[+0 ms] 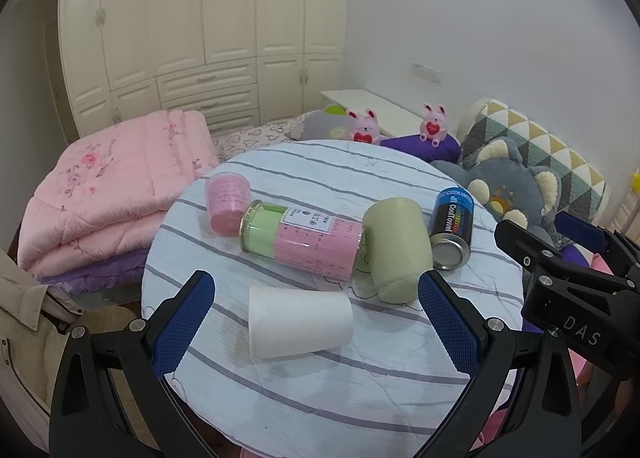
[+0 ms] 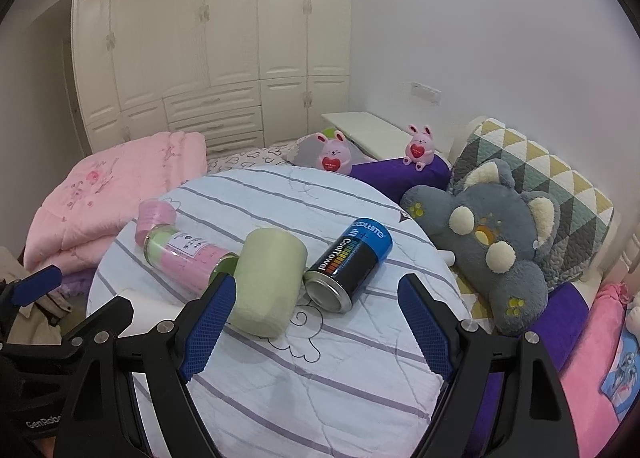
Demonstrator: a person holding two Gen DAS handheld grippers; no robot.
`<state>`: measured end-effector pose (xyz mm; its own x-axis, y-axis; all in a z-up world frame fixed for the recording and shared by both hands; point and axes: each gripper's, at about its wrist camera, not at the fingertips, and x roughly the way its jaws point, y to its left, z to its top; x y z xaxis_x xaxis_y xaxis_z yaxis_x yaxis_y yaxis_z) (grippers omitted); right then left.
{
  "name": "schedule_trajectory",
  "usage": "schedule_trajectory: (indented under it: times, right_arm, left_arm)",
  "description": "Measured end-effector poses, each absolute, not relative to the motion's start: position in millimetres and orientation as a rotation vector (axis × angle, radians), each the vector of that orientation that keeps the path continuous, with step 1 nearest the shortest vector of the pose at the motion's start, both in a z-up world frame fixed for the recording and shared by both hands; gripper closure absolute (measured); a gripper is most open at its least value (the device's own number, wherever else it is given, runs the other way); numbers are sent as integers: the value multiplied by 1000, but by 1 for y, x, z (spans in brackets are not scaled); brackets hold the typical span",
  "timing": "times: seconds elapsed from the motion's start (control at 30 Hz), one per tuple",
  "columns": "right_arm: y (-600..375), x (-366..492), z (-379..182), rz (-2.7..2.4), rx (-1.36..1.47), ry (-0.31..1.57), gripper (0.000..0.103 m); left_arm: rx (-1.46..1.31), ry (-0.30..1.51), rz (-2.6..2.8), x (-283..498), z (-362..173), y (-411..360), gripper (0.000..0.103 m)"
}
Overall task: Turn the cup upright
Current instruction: 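Move the right tool toward the cookie canister lying on its side, then grasp the pink-labelled cookie canister with the right tool and lift it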
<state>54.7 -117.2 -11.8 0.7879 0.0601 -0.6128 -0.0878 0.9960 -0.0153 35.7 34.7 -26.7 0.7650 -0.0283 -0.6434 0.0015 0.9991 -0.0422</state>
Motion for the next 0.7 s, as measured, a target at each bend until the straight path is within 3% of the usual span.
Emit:
schedule_trajectory:
  times: [0.7]
  right_arm:
    - [-102,96,-23,151,-61,702,19]
  left_arm:
    - [-129,818,44,72,-37,69,0]
